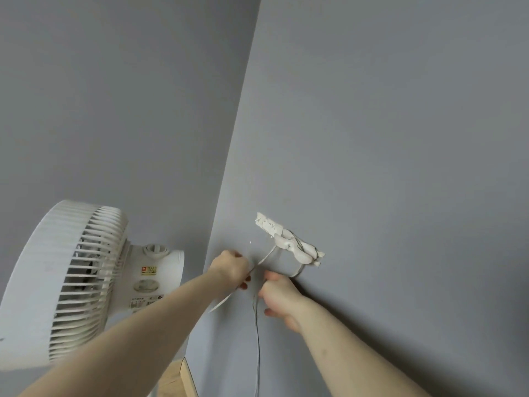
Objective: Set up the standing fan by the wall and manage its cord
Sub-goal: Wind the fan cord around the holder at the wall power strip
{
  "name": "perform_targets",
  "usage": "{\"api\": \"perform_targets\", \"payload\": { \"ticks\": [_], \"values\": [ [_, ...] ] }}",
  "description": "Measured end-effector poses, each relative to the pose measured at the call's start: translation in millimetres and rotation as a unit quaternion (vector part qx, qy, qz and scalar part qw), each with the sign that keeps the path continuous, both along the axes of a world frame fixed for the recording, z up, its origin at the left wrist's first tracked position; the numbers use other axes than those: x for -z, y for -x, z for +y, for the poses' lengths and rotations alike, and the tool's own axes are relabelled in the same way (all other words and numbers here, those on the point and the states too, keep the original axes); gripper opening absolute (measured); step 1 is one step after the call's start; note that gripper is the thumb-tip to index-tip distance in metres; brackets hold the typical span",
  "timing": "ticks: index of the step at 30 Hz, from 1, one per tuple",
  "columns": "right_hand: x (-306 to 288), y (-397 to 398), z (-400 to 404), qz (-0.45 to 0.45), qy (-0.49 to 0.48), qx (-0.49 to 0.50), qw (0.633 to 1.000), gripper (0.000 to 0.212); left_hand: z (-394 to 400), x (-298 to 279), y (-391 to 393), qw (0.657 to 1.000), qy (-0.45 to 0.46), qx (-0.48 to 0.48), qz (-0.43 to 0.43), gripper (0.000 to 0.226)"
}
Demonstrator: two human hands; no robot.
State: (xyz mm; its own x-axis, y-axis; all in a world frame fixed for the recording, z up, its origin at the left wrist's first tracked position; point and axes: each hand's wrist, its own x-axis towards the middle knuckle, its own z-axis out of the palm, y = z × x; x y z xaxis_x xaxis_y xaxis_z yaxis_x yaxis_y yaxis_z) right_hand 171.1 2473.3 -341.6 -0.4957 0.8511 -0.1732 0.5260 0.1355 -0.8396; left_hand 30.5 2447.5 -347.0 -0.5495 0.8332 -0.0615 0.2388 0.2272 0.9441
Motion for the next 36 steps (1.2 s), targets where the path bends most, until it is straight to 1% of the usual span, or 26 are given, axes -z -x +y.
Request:
{"api": "perform_targets", "payload": {
  "ticks": [2,3,5,6,8,11,12,13,15,16,17,18,19,21,22,23,25,28,32,36],
  "values": [
    [-2.1,8.8,3.6,0.022,-0.011,-0.003,1.0,0.06,-1.5,5.9,3.9,0.994,0.09,0.063,0.019,0.034],
    [-3.6,12.0,4.7,0.032,-0.011,-0.003,0.999,0.06,-2.9,7.9,3.6,0.988,0.118,0.095,0.018,0.035],
    [-7.2,15.7,3.8,0.058,0.006,-0.006,0.998,0.059,0.2,14.4,5.5,0.981,0.127,0.142,-0.013,0.037],
    [-7.5,16.8,4.4,0.068,0.012,-0.005,0.998,0.064,3.0,17.8,6.5,0.981,0.118,0.149,-0.032,0.038],
    [-7.3,15.3,5.8,0.079,0.014,-0.008,0.997,0.068,10.4,24.8,6.9,0.985,0.088,0.137,-0.062,0.036],
    [-6.4,7.8,4.1,0.079,-0.008,-0.023,0.997,0.06,17.2,28.8,6.6,0.99,0.022,0.1,-0.1,0.032],
    [-5.2,5.0,2.9,0.07,-0.019,-0.031,0.997,0.055,18.5,28.9,6.6,0.989,-0.007,0.083,-0.126,0.03],
    [-5.1,1.9,-0.3,0.057,-0.026,-0.039,0.997,0.054,20.0,27.9,6.9,0.983,-0.043,0.062,-0.165,0.028],
    [-3.8,-6.5,-4.5,0.033,-0.037,-0.046,0.998,0.068,23.4,23.4,9.4,0.968,-0.102,0.03,-0.226,0.027],
    [-4.9,-11.7,-7.8,0.021,-0.05,-0.056,0.997,0.071,24.7,19.1,11.8,0.965,-0.118,0.022,-0.234,0.031],
    [-6.4,-17.6,-12.2,0.008,-0.071,-0.064,0.995,0.069,24.5,13.2,13.3,0.963,-0.132,0.018,-0.234,0.035],
    [-8.2,-24.3,-15.9,-0.001,-0.11,-0.071,0.991,0.065,24.8,6.3,15.5,0.962,-0.145,0.013,-0.231,0.039],
    [-10.7,-31.7,-20.0,-0.008,-0.171,-0.071,0.983,0.061,24.5,-1.6,17.4,0.96,-0.159,0.009,-0.231,0.042],
    [-17.8,-44.8,-27.3,-0.015,-0.33,-0.066,0.942,0.055,21.8,-19.5,20.4,0.957,-0.181,0.009,-0.226,0.044],
    [-22.2,-49.7,-28.0,-0.016,-0.391,-0.064,0.918,0.054,19.4,-29.3,20.6,0.957,-0.189,0.011,-0.222,0.044],
    [-29.2,-54.4,-29.9,-0.023,-0.437,-0.062,0.897,0.054,17.5,-38.8,20.5,0.956,-0.197,0.013,-0.219,0.044],
    [-42.5,-61.9,-34.5,-0.051,-0.484,-0.049,0.872,0.054,15.1,-55.3,18.0,0.954,-0.203,0.016,-0.22,0.043],
    [-60.8,-69.0,-42.3,-0.105,-0.509,-0.04,0.854,0.062,12.2,-80.5,12.4,0.949,-0.217,0.025,-0.226,0.046],
    [-73.7,-69.9,-43.7,-0.152,-0.484,-0.022,0.861,0.067,10.0,-107.3,1.4,0.937,-0.252,0.029,-0.24,0.05],
    [-75.0,-71.1,-41.3,-0.17,-0.453,-0.02,0.875,0.06,8.9,-127.5,-3.4,0.935,-0.268,0.038,-0.228,0.053]
  ]
}}
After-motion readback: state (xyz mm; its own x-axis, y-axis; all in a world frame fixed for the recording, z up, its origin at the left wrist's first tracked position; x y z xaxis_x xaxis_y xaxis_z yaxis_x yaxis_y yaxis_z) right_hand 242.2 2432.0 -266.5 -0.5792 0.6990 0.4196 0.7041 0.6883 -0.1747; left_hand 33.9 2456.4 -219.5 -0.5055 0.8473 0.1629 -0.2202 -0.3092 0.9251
